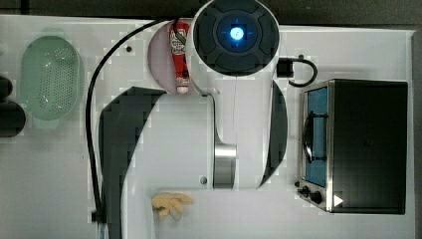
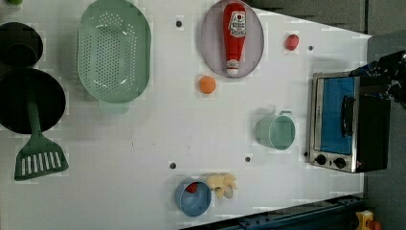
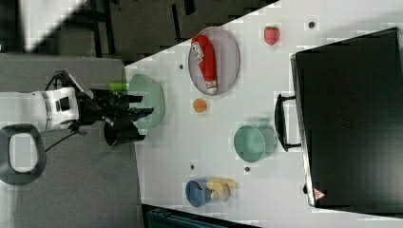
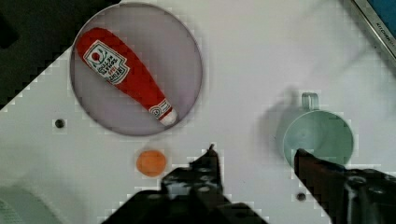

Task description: Drag mug right to left.

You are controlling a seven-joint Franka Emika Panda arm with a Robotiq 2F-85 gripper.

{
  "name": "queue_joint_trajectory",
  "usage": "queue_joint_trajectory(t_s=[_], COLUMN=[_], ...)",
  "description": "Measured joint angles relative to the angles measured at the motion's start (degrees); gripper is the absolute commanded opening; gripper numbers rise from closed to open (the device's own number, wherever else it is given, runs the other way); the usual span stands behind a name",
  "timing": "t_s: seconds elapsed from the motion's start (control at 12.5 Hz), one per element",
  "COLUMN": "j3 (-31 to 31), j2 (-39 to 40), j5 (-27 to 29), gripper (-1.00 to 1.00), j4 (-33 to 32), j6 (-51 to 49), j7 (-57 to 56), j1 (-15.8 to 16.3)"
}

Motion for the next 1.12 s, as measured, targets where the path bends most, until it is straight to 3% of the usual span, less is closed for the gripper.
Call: queue_joint_trajectory(t_s=[0.24,0.4,0.56,0.8,1.12], j3=[-1.26,-2.48,-3.15,-3.37,-1.84], j2=[-14.75,-20.15,-20.43,-15.94,-5.85], j5=[-0.30,-0.51,-0.49,-0.70,-1.02], gripper=[0.98,1.00,1.00,1.00,1.00], j4=[-14.88,-17.12,-16.56,-19.36,-28.76], j6=[-8.30,-8.17,-4.75,1.97,14.71], j7=[1.76,1.76,1.82,1.71,-6.10], j1=[-0.88,-1.04,-1.05,-1.49,-1.22])
